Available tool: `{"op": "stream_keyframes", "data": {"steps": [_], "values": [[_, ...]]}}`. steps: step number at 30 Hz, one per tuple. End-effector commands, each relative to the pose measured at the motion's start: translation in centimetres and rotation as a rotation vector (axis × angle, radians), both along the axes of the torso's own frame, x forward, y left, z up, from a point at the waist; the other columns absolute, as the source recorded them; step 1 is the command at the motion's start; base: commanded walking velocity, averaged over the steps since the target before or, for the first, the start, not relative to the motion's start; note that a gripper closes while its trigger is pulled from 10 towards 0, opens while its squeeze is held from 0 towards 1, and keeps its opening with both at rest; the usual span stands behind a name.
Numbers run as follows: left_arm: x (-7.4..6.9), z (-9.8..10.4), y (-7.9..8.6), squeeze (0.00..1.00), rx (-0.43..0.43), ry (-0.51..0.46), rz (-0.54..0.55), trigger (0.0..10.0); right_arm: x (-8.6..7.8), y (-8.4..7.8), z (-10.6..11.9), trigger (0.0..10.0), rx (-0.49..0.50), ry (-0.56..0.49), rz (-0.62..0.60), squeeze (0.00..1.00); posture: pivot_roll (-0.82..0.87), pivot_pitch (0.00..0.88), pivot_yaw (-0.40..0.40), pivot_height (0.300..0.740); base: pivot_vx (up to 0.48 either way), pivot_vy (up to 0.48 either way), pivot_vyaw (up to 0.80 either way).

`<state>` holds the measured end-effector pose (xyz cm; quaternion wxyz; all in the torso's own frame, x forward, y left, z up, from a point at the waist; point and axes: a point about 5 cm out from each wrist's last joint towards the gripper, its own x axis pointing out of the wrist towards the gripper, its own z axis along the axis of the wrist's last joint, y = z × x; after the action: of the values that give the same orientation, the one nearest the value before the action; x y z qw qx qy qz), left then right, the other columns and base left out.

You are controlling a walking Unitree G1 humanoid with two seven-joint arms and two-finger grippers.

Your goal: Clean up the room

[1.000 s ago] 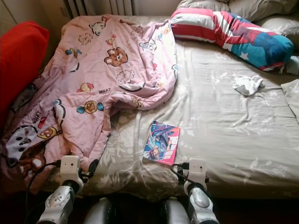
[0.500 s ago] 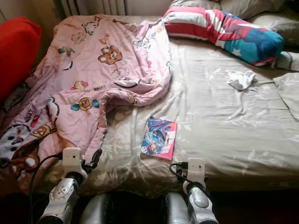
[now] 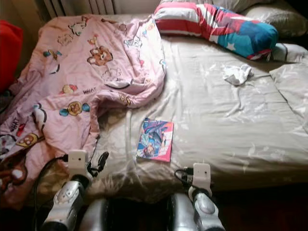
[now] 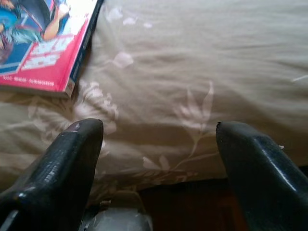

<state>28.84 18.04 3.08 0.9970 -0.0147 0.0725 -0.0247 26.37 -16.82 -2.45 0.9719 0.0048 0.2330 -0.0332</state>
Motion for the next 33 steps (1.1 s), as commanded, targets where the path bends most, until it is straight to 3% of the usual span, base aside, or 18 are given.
{"op": "stream_keyframes", "data": {"steps": [1,9,17,33], "values": [[-0.4,-0.5,0.2,0.00,-0.003,0.026,0.006,10.0,-0.3,0.2,-0.2,10.0,0.004,0.006,0.009,0.00,-0.09,0.184,0.004,0.600,0.000,0.000,0.00],[-0.4,-0.5,0.1,0.00,-0.010,0.028,0.005,10.0,-0.1,0.6,-0.1,10.0,-0.017,0.008,0.050,0.00,-0.08,0.171,0.002,0.600,0.000,0.000,0.00],[-0.2,-0.4,0.2,0.00,-0.014,0.027,0.000,10.0,-0.2,1.2,-0.1,10.0,-0.007,-0.003,0.092,0.00,-0.09,0.164,0.004,0.600,0.000,0.000,0.80],[-0.1,-0.6,-0.1,0.00,-0.008,0.031,-0.026,10.0,0.0,0.9,0.0,10.0,0.023,-0.019,0.056,0.00,-0.09,0.186,0.010,0.600,0.167,0.000,0.00]]}}
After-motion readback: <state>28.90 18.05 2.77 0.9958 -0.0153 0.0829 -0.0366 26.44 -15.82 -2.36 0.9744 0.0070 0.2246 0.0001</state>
